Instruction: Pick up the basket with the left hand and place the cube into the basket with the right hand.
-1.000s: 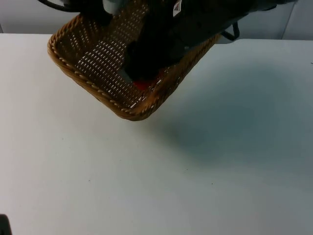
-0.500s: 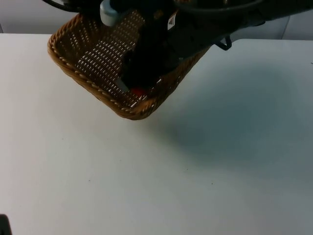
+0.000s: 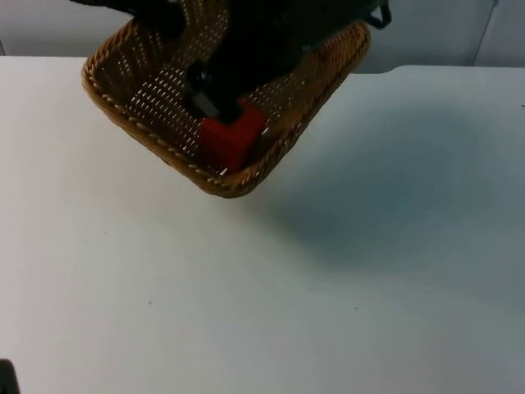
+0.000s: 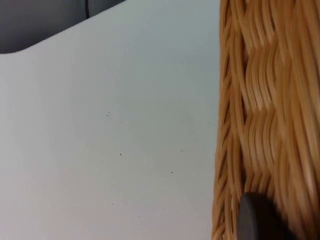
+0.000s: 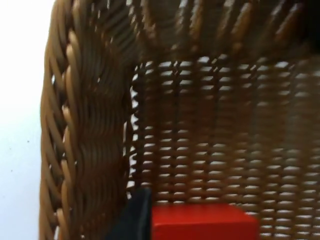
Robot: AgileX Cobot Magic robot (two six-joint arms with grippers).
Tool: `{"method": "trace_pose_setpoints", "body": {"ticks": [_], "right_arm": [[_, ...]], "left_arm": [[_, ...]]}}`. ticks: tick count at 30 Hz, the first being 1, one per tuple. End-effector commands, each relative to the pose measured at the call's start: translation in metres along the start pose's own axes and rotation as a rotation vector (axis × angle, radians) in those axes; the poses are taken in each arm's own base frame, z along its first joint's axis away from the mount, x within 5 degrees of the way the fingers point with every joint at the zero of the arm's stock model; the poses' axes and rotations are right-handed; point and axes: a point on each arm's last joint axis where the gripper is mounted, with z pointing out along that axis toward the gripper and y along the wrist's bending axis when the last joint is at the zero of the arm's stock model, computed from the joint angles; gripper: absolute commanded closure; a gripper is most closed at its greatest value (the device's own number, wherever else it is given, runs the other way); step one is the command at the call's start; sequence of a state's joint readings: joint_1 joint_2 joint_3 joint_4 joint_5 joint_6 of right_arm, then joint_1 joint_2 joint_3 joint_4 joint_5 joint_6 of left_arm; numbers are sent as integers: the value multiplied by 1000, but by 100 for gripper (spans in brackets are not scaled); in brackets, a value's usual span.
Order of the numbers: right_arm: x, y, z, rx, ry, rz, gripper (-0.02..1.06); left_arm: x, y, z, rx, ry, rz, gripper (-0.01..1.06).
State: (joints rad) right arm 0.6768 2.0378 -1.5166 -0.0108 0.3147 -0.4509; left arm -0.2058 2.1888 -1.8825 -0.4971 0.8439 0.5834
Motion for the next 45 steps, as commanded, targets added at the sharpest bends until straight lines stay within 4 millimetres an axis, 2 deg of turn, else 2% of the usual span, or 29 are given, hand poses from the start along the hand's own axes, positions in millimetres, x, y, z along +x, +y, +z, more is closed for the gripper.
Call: {"method": "trace_pose_setpoints", "body": {"ticks": [1, 3, 4, 7, 8, 9, 10, 12, 13, 17, 18, 21, 22, 23, 27, 28, 30, 31, 32, 36, 37, 39, 40, 42, 45], "right_arm": [[-19, -7, -22, 32, -48, -38, 20], [-23, -11, -36, 42, -32, -51, 43], [-23, -11, -36, 42, -32, -51, 43], [-22, -22, -57, 75, 25, -36, 82], [-22, -22, -57, 75, 25, -36, 82], [-17, -31, -66, 103, 58, -4, 101], [-12, -36, -72, 122, 80, 27, 105], [1, -46, -83, 138, 174, 74, 105], [1, -46, -83, 138, 174, 74, 105], [34, -57, -101, 142, 361, 210, 105], [34, -57, -101, 142, 361, 210, 105], [61, -61, -114, 161, 432, 318, 105], [77, -62, -122, 172, 462, 370, 105], [77, -62, -122, 172, 462, 370, 105], [116, -63, -147, 215, 526, 506, 105], [116, -63, -147, 215, 526, 506, 105], [134, -63, -162, 235, 545, 548, 105], [145, -61, -175, 255, 548, 583, 105], [145, -61, -175, 255, 548, 583, 105], [165, -64, -218, 367, 463, 717, 105], [165, -64, -218, 367, 463, 717, 105], [173, -64, -241, 419, 427, 763, 105], [176, -60, -260, 452, 384, 803, 105], [178, -58, -266, 463, 370, 818, 105], [185, -37, -304, 514, 266, 910, 105]], "left_arm": [[-6, -8, -7, 21, -18, 10, 105], [-6, -8, -7, 21, -18, 10, 105], [-6, -8, -7, 21, -18, 10, 105], [-6, -8, -7, 21, -18, 10, 105], [-6, -8, -7, 21, -18, 10, 105], [-6, -8, -7, 21, -18, 10, 105], [-6, -8, -7, 21, -18, 10, 105], [-6, -8, -7, 21, -18, 10, 105], [-6, -8, -7, 21, -18, 10, 105], [-6, -8, -7, 21, -18, 10, 105], [-6, -8, -7, 21, -18, 10, 105], [-6, -8, -7, 21, -18, 10, 105], [-6, -8, -7, 21, -18, 10, 105], [-6, -8, -7, 21, -18, 10, 105], [-6, -8, -7, 21, -18, 10, 105], [-6, -8, -7, 21, -18, 10, 105], [-6, -8, -7, 21, -18, 10, 105], [-6, -8, -7, 21, -18, 10, 105], [-6, -8, -7, 21, -18, 10, 105], [-6, -8, -7, 21, -18, 10, 105], [-6, -8, -7, 21, -18, 10, 105], [-6, -8, -7, 21, -18, 10, 105], [-6, -8, -7, 21, -18, 10, 105], [-6, -8, -7, 21, -18, 10, 105], [-6, -8, -7, 21, -18, 10, 105]]}}
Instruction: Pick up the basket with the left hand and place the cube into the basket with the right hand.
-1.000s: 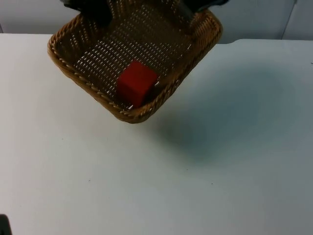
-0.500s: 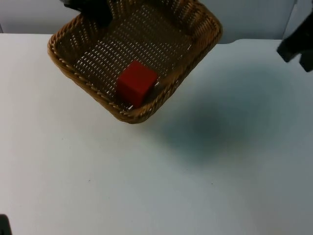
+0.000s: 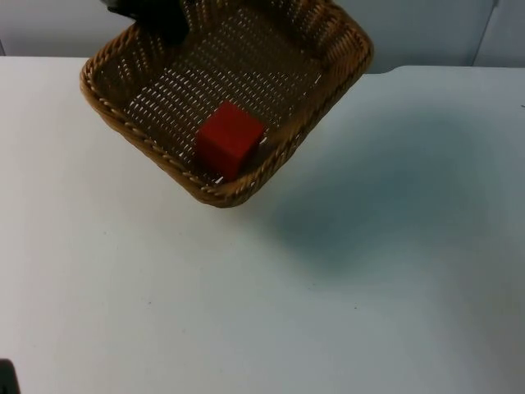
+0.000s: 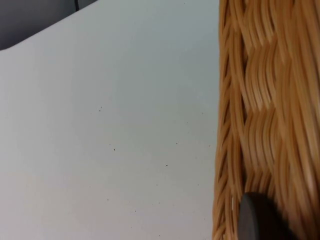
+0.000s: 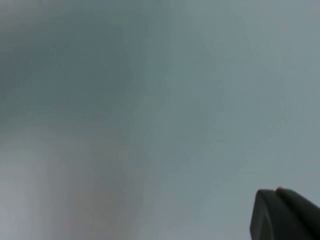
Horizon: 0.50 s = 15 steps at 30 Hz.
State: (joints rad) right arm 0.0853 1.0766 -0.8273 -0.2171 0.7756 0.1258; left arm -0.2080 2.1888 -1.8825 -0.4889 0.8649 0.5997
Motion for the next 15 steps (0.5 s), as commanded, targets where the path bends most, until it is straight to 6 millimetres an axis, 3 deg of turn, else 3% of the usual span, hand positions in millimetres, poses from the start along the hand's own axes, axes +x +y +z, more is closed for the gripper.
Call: {"method": "trace_pose_setpoints", "body": {"ticks": [1, 5, 6, 9, 15], "right_arm": [[15, -6, -21, -12, -55, 80, 105], [47, -11, -62, 2, -163, 106, 105], [47, -11, -62, 2, -163, 106, 105], [64, -19, -92, 61, -264, 91, 105], [79, -23, -112, 99, -347, 89, 105]], "left_arm": [[-7, -6, -8, 13, -40, -13, 105], [-7, -6, -8, 13, -40, -13, 105], [-7, -6, -8, 13, -40, -13, 105], [-7, -6, -8, 13, -40, -13, 105], [-7, -6, -8, 13, -40, -13, 105]]}}
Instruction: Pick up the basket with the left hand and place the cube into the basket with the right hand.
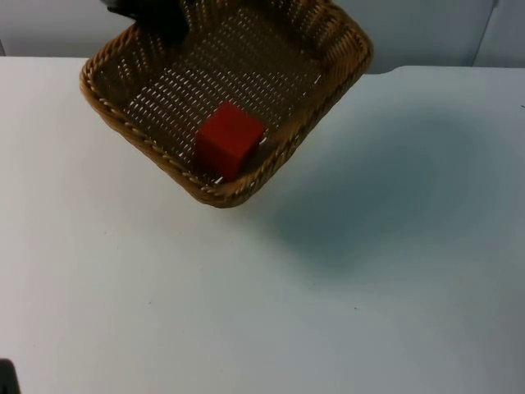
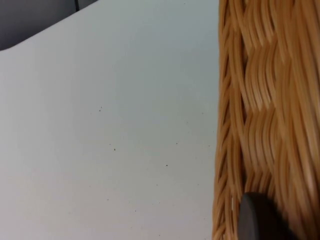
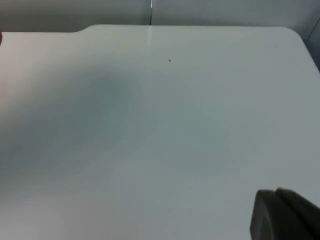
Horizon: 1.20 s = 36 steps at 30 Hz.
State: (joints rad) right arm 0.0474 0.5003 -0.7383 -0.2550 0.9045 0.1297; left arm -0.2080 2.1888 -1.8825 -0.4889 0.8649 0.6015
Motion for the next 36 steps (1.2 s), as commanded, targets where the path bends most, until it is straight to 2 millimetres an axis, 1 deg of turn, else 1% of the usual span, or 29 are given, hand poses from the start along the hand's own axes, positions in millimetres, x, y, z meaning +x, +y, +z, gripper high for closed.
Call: {"method": "trace_pose_setpoints", "body": {"ticks": [1, 18, 22, 23, 24, 25, 26, 28, 29, 30, 34, 35, 36], "right_arm": [[3, -2, -3, 14, -1, 0, 105], [8, -2, -3, 15, 47, 4, 105], [8, -2, -3, 13, 45, 16, 105], [8, -2, -3, 14, 45, 32, 105], [8, -2, -3, 14, 45, 34, 105], [8, -2, -3, 14, 45, 34, 105], [8, -2, -3, 14, 45, 34, 105], [8, -2, -3, 14, 45, 34, 105], [8, -2, -3, 14, 45, 34, 105], [8, -2, -3, 14, 45, 34, 105], [8, -2, -3, 14, 45, 34, 105], [8, -2, -3, 14, 45, 34, 105], [8, -2, -3, 14, 45, 34, 105]], "left_arm": [[-7, -6, -8, 13, -40, -15, 105], [-8, -8, -8, 36, -47, -38, 105], [-5, -16, -2, 146, -25, -142, 105], [-4, -17, 0, 163, -19, -154, 105], [0, -20, 7, 198, 9, -170, 105], [0, -20, 7, 198, 9, -170, 105], [2, -21, 11, 211, 25, -173, 105], [11, -23, 24, 243, 85, -182, 105], [16, -23, 32, 256, 113, -188, 105], [16, -23, 32, 256, 113, -188, 105], [36, -17, 61, 268, 210, -199, 105], [40, -15, 66, 263, 230, -195, 105], [40, -15, 66, 263, 230, -195, 105]]}}
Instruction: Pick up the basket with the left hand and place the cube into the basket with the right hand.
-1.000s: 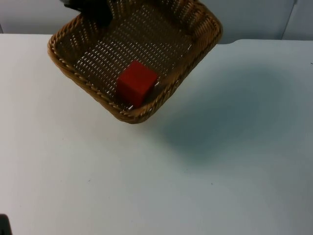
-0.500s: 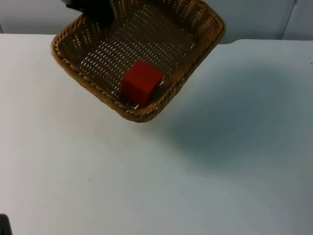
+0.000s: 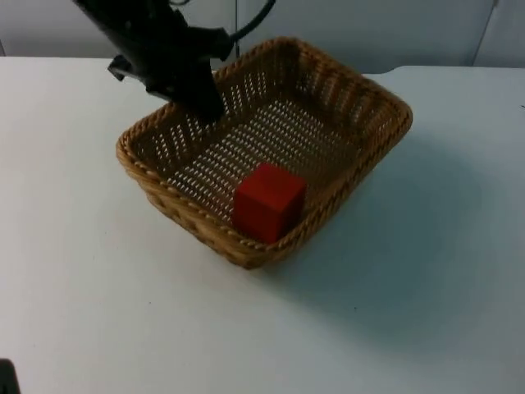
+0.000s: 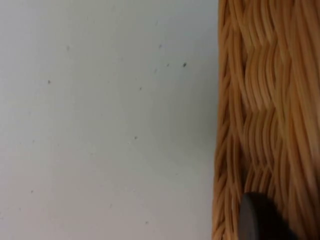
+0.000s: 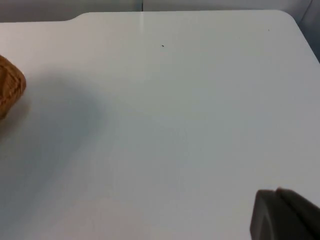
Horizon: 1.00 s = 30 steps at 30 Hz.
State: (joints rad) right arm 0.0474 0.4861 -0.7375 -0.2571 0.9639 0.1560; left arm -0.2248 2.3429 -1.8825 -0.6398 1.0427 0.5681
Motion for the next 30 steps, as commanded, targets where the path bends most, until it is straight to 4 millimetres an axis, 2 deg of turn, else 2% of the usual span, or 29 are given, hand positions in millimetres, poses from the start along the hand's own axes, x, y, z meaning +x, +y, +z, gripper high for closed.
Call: {"method": "trace_pose_setpoints", "body": {"ticks": [1, 3, 5, 6, 7, 10, 11, 13, 14, 15, 21, 24, 25, 27, 28, 29, 30], "right_arm": [[1, 0, 0, 3, -1, 7, 105], [1, 0, 0, 3, -1, 7, 105], [1, 0, 0, 3, -1, 7, 105], [1, 0, 0, 3, -1, 7, 105], [1, 0, 0, 3, -1, 7, 105], [1, 0, 0, 3, -1, 7, 105], [1, 0, 0, 3, -1, 7, 105], [1, 0, 0, 3, -3, 7, 105], [1, 0, 0, 2, -5, 7, 105], [1, 0, 0, 2, -10, 7, 105], [-3, 1, 0, -8, -53, 9, 105], [-4, 1, 1, -8, -58, 5, 105], [-4, 1, 1, -8, -58, 5, 105], [-4, 0, 1, 3, -60, -5, 105], [-4, 0, 1, 3, -60, -11, 105], [-5, 0, 1, 4, -62, -29, 105], [-5, 0, 1, 4, -62, -49, 105]], "left_arm": [[3, 0, 8, 15, 28, -19, 105], [7, 5, 16, 2, 57, -16, 104], [10, 8, 21, 1, 75, -7, 95], [10, 8, 21, 1, 75, -7, 95], [10, 9, 22, 2, 76, 3, 88], [10, 10, 22, -10, 70, 31, 51], [10, 10, 22, -10, 70, 31, 51], [9, 13, 22, -42, 62, 45, 23], [8, 14, 21, -59, 55, 54, 14], [6, 14, 20, -66, 46, 66, 13], [-17, 16, -1, -191, -23, 189, 14], [-46, 8, -36, -295, -123, 258, 17], [-46, 8, -36, -295, -123, 258, 17], [-70, -12, -81, -340, -240, 244, 41], [-74, -18, -91, -342, -262, 243, 46], [-80, -34, -119, -345, -306, 252, 74], [-80, -47, -139, -343, -319, 272, 96]]}}
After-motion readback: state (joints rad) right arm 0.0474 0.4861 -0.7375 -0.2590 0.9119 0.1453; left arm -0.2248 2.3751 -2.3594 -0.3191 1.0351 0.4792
